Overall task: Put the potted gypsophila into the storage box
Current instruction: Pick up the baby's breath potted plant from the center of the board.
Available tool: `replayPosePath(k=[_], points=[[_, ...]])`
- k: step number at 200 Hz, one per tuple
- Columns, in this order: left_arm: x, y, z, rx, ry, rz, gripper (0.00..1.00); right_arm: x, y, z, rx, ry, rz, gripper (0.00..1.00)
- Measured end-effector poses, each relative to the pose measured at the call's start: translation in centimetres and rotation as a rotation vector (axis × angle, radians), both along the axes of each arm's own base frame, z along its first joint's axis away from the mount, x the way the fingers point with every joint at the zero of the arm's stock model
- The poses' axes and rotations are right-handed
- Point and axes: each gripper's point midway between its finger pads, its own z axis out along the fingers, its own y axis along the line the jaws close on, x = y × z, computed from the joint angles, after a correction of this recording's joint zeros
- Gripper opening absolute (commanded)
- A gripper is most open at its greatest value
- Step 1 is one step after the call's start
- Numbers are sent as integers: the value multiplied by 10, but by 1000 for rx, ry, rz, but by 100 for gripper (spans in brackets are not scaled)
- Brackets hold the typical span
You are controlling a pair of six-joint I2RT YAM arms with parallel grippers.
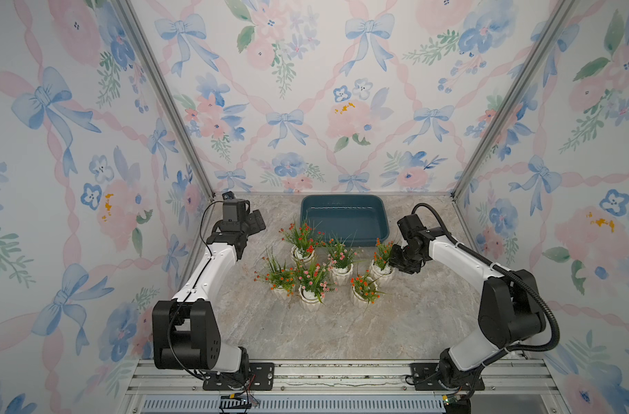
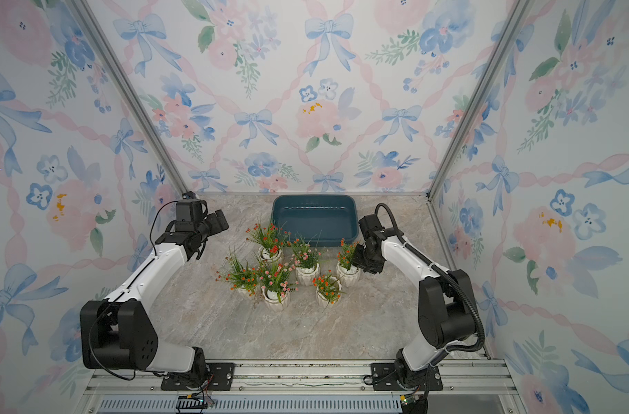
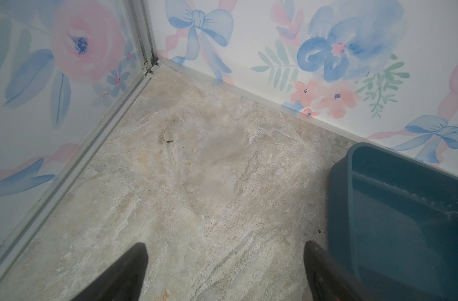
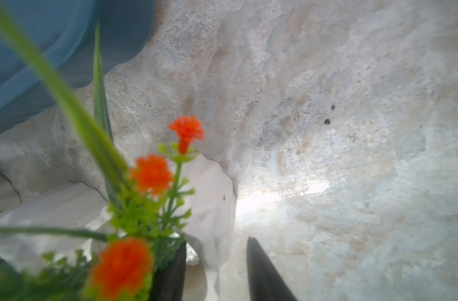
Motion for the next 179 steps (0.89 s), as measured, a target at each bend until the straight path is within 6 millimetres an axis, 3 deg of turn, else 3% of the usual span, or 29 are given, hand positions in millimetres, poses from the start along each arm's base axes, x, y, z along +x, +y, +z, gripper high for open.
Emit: replayPosePath(k=[179], points=[[0, 0, 0, 0, 0, 0, 94, -1, 3, -9, -58, 4, 61, 30]])
